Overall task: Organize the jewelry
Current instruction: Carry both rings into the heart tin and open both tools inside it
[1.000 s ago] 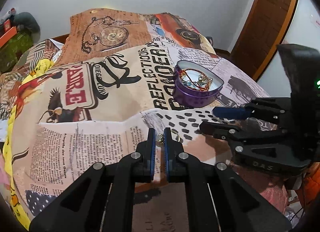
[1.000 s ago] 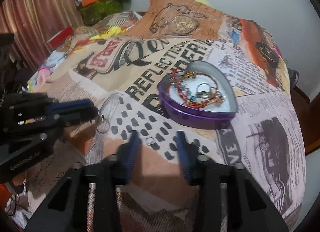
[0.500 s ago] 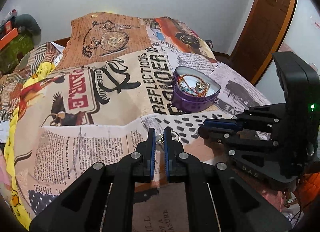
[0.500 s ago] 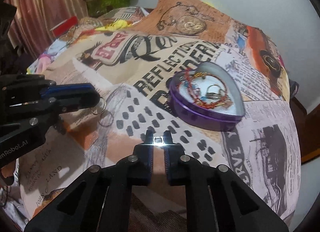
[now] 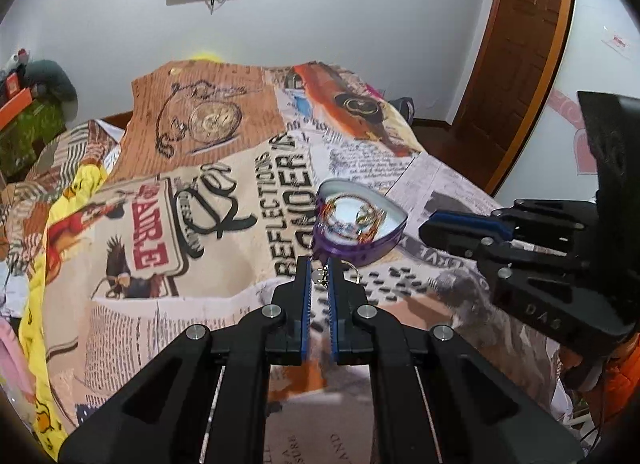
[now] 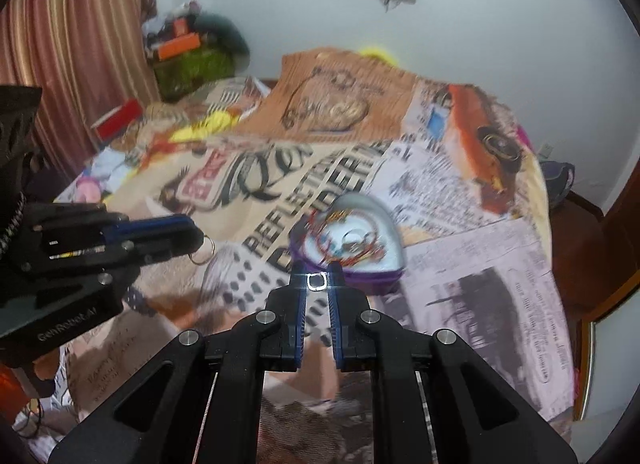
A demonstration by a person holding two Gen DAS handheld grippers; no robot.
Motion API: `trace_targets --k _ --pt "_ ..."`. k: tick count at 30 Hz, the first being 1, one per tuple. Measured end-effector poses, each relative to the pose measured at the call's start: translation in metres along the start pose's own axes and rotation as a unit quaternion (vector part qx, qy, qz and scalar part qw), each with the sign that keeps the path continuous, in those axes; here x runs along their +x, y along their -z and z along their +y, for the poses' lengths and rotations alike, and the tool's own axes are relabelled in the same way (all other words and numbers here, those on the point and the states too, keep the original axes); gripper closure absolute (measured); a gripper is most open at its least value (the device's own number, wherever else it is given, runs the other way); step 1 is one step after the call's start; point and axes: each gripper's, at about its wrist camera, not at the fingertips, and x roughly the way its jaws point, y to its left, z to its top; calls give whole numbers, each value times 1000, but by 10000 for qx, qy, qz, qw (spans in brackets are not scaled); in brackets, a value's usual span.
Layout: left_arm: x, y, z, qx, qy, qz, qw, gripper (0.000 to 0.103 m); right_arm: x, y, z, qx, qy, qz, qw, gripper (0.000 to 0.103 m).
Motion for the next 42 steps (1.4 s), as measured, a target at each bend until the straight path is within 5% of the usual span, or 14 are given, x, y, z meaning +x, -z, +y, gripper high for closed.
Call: trace_targets --k 11,42 --pt "13 -22 -15 249 31 -118 9996 97 -14 -10 -21 171 136 -404 9989 94" --pt "106 -46 -16 454 41 249 9987 97 64 -30 -55 556 -298 -119 9979 94"
